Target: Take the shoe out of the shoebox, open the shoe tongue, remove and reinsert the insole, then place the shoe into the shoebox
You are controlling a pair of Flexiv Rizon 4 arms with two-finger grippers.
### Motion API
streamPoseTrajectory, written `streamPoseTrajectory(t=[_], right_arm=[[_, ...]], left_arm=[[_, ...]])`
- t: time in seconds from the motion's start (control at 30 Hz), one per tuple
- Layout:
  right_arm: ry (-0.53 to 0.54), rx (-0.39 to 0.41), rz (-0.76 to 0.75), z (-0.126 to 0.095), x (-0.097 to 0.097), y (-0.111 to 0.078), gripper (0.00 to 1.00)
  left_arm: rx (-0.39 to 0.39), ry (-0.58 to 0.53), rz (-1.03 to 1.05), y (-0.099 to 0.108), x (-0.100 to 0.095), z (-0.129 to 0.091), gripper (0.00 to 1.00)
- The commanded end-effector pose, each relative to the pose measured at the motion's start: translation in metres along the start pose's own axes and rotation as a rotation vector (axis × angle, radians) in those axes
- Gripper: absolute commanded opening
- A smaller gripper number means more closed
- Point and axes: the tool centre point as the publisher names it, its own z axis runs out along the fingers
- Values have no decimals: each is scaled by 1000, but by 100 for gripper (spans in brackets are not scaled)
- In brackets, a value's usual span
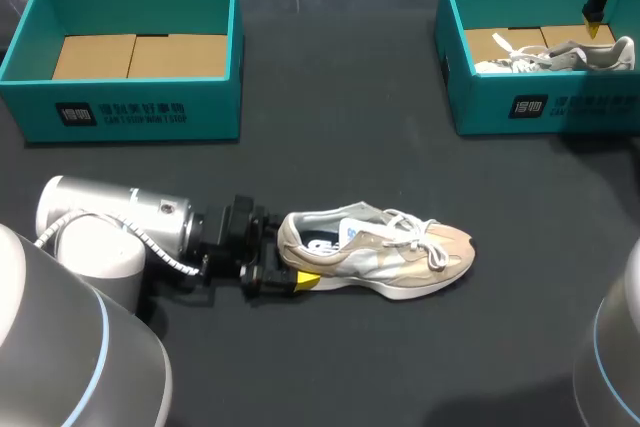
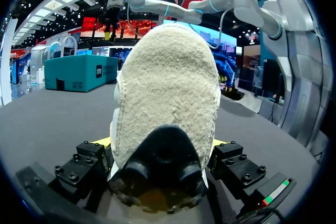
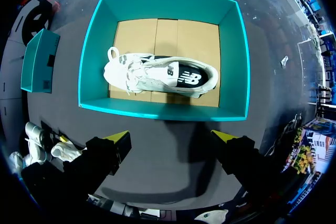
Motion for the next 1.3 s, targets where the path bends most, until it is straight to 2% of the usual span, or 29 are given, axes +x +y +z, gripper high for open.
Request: streamPoseTrajectory(t=[0.03, 1.1, 1.3], right_arm=[[-1, -1, 1, 0, 0, -1, 100], [-1, -1, 1, 0, 0, -1, 100], [-10, -4, -7, 5, 41, -9, 100]], left_arm=[[-1, -10, 0, 1, 6, -2, 0], [-1, -10, 0, 1, 6, -2, 0], [-1, -10, 0, 1, 6, -2, 0]])
